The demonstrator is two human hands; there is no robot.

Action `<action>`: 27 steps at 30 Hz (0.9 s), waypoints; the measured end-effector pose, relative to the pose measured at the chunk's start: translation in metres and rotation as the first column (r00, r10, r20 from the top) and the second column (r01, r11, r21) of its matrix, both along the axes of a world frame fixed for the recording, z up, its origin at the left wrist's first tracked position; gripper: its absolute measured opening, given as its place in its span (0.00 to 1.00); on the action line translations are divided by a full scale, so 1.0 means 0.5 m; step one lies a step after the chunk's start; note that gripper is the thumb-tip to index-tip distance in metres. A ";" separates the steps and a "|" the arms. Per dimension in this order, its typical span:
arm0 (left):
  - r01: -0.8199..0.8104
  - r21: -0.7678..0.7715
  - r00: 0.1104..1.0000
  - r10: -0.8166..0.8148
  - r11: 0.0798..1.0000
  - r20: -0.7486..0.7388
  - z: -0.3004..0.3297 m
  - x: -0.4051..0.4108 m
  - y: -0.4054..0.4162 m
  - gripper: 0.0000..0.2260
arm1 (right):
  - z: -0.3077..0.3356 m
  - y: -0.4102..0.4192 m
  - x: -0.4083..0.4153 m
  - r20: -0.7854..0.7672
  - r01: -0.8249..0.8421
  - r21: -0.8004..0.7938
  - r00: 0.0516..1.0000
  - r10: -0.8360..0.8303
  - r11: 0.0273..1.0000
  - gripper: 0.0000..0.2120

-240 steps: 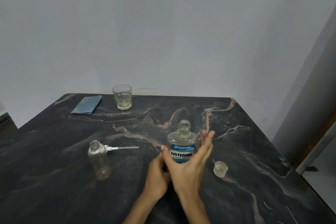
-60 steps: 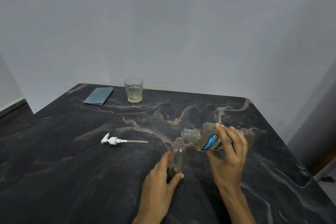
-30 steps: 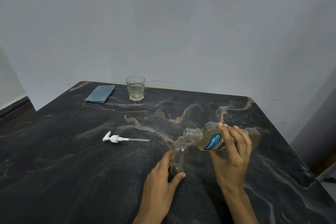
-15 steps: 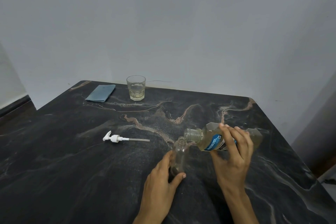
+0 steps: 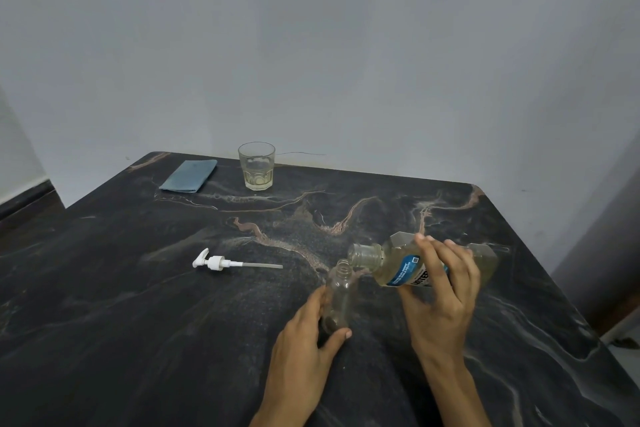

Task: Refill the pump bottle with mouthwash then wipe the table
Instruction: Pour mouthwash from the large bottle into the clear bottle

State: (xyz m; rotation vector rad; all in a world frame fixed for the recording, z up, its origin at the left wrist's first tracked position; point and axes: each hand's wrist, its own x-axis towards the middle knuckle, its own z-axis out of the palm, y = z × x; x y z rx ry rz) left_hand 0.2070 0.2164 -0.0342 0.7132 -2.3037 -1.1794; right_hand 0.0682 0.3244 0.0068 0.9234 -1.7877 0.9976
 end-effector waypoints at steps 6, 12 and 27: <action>0.004 -0.003 1.000 -0.004 1.000 -0.011 -0.004 -0.001 -0.003 0.28 | 0.000 0.000 -0.001 -0.001 -0.006 -0.005 1.000 0.006 1.000 0.42; 0.003 -0.010 1.000 -0.004 1.000 -0.022 -0.008 -0.003 -0.004 0.28 | -0.001 0.000 -0.003 -0.004 -0.002 0.000 1.000 0.002 1.000 0.42; 0.025 0.000 0.999 -0.025 1.000 -0.044 -0.017 -0.005 -0.009 0.30 | -0.001 -0.001 -0.004 -0.014 0.003 0.004 1.000 -0.003 1.000 0.42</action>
